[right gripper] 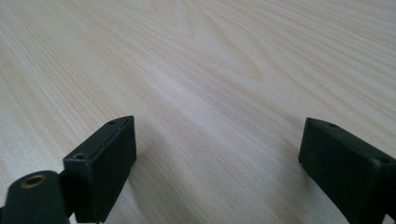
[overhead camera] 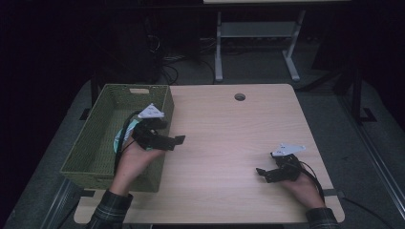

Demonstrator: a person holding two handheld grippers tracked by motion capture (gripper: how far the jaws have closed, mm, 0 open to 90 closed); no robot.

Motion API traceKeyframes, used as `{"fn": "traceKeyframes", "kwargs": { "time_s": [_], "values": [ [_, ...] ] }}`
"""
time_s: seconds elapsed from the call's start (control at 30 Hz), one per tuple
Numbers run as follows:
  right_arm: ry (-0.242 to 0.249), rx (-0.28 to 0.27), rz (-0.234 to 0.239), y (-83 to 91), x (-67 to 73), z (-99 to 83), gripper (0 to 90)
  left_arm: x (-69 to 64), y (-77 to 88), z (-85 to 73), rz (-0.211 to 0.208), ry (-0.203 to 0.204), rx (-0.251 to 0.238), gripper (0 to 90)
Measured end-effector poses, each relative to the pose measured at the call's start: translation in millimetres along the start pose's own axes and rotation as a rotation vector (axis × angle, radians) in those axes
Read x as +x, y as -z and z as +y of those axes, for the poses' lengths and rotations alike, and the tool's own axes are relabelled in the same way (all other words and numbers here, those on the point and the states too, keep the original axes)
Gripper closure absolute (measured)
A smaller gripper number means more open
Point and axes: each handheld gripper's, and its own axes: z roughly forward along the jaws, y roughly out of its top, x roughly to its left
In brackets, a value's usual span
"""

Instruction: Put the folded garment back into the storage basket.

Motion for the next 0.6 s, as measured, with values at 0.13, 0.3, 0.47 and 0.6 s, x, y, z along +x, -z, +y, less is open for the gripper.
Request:
{"fn": "traceKeyframes", "kwargs": {
  "time_s": [0.13,0.3,0.47,0.6],
  "values": [
    [0.001,-0.001,0.0,0.0,-0.1,0.0,10.9,-20.7,-23.8,-1.2,-0.026,-0.036,0.006,14.1],
    [0.001,-0.001,0.0,-0.1,-0.1,0.0,10.9,-39.0,-56.6,-12.8,-0.058,-0.066,0.044,14.1],
    [0.001,0.0,0.0,0.0,-0.1,0.0,10.9,-51.5,-84.0,-28.1,-0.09,-0.092,0.103,13.9],
    [0.001,0.0,0.0,0.0,0.0,0.0,10.9,-54.2,-101.1,-40.5,-0.093,-0.119,0.139,13.6]
  ]
}}
